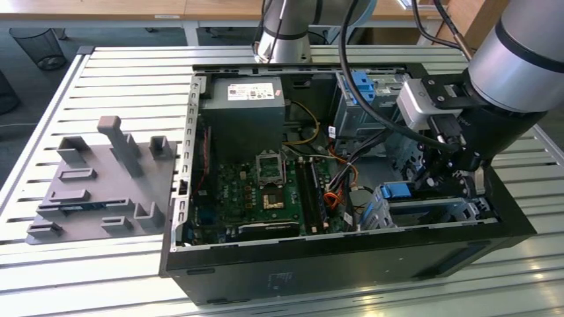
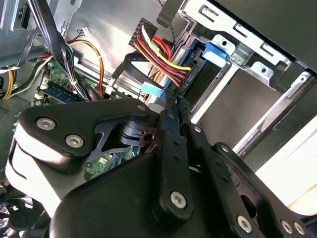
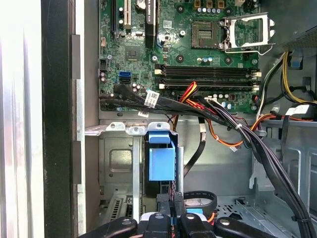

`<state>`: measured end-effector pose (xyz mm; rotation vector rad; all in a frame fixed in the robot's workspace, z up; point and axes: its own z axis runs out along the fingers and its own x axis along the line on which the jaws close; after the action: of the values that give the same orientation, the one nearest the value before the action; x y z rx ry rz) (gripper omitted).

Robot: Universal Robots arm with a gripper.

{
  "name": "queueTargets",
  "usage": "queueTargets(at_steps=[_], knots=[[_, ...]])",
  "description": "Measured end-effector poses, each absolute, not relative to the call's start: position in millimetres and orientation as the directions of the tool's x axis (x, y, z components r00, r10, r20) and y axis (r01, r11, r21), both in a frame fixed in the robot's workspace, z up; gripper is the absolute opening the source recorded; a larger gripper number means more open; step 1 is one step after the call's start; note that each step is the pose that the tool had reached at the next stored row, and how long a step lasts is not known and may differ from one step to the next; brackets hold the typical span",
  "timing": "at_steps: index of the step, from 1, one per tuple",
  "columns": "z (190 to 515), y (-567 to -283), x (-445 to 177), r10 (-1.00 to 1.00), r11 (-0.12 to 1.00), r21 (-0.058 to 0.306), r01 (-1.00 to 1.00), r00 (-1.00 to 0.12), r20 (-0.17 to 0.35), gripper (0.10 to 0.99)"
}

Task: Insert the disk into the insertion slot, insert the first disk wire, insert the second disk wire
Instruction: 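Insert the second disk wire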

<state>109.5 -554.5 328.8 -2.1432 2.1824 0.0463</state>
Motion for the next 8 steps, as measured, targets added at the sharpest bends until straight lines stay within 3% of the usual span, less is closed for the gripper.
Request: queueTargets(at_steps=[4,5,8], knots=[[328.7,-554.5,109.5,-0.997,0.02,-0.036,-0.999,-0.017,-0.08,0.161],[328.7,-554.5,109.5,-0.997,0.02,-0.036,-0.999,-0.017,-0.08,0.224],[329.0,-554.5,109.5,-0.997,0.02,-0.036,-0.999,-0.017,-0.08,0.224]])
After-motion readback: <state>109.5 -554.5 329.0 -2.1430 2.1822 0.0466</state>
